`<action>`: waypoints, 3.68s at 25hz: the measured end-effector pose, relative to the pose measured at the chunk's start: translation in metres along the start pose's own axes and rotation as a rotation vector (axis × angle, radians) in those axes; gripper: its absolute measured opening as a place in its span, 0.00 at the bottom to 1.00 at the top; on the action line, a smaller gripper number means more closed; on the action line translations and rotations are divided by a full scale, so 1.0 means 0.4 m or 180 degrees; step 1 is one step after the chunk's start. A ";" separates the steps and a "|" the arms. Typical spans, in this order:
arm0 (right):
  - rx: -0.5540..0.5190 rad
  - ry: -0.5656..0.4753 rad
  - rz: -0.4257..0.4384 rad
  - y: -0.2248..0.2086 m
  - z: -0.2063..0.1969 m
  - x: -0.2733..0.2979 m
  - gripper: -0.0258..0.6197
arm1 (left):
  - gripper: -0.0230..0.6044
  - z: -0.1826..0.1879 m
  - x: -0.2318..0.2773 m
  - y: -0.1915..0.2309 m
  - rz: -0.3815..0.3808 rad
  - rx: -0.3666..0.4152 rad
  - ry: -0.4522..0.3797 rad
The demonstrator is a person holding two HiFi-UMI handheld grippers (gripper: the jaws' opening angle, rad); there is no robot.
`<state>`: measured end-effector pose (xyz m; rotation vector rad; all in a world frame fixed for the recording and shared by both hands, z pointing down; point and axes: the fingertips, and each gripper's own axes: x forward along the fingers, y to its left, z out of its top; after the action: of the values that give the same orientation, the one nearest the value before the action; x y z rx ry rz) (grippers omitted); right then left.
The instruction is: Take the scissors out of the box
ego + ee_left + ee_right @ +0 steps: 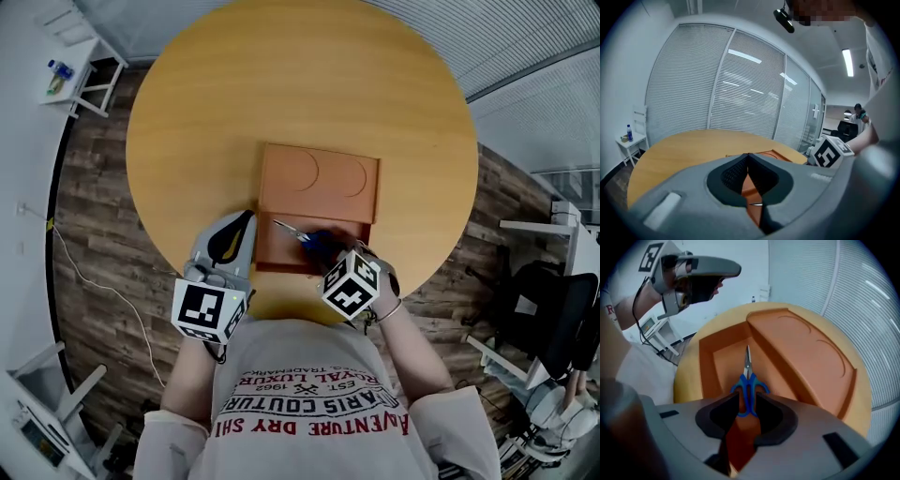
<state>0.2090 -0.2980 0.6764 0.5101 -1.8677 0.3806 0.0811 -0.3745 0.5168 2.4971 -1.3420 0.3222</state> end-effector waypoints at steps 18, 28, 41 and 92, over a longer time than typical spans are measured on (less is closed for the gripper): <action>-0.0607 0.0818 0.0078 0.000 -0.018 0.052 0.25 | 0.05 -0.007 0.024 0.072 0.0131 -0.0290 0.0004; -0.0617 0.0570 0.0051 -0.009 -0.008 0.033 0.17 | 0.05 0.001 -0.028 0.051 0.0103 -0.0183 0.0015; -0.0102 -0.0267 0.0313 -0.014 0.046 -0.149 0.17 | 0.05 0.072 -0.115 -0.024 0.0073 0.0068 -0.0071; 0.1364 -0.3181 -0.1565 -0.119 0.263 -0.690 0.17 | 0.05 0.331 -0.154 -0.108 -0.0212 0.0500 -0.0763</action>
<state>0.2318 -0.3455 0.3817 1.6409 -2.4857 0.1894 0.0919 -0.3507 0.3668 2.7779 -1.3631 0.1201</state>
